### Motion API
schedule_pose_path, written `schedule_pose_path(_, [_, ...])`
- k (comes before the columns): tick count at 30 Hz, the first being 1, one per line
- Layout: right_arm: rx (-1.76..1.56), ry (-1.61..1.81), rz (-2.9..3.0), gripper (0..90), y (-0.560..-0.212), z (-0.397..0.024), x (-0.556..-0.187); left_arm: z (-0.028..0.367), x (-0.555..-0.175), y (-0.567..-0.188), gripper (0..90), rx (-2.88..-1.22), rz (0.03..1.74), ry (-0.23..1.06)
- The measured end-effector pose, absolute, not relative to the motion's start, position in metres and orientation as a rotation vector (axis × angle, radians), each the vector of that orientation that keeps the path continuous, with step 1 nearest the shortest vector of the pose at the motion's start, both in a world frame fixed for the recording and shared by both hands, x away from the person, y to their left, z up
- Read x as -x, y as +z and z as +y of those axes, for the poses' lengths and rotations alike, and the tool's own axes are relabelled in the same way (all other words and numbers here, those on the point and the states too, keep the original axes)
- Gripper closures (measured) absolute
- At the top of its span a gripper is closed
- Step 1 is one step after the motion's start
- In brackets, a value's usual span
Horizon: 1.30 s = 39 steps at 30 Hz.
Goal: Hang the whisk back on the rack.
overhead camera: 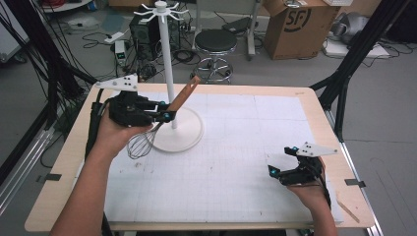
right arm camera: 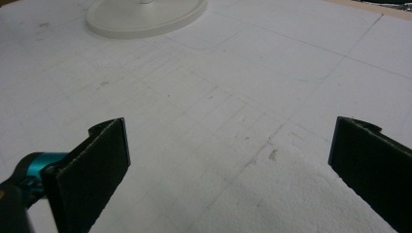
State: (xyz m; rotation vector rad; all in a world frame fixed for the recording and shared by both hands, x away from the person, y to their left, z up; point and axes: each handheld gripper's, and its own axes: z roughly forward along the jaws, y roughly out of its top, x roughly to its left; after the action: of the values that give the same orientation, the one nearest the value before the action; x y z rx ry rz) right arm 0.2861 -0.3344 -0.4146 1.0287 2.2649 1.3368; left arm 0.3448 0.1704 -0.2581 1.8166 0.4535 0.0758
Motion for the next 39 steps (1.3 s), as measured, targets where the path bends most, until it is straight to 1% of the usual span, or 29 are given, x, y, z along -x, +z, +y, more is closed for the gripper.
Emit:
schedule_pose_path(11, [-1.025,1.339,2.263,0.2,-0.414,-0.335,-0.286,0.198,-0.35,-0.235,70.9,-1.785,0.465,0.151])
schedule_pose_path(21, [-1.032,1.34,2.263,0.2,-0.414,-0.335,-0.286,0.222,-0.357,-0.219,70.9,-1.74,0.541,0.227])
schedule_pose_path(29, [-1.033,1.344,2.258,0.2,-0.413,-0.335,-0.286,0.233,-0.359,-0.203,70.9,-1.73,0.559,0.269])
schedule_pose_path(39, [-1.029,1.345,2.257,0.2,-0.413,-0.336,-0.286,0.246,-0.362,-0.184,71.0,-1.664,0.573,0.304])
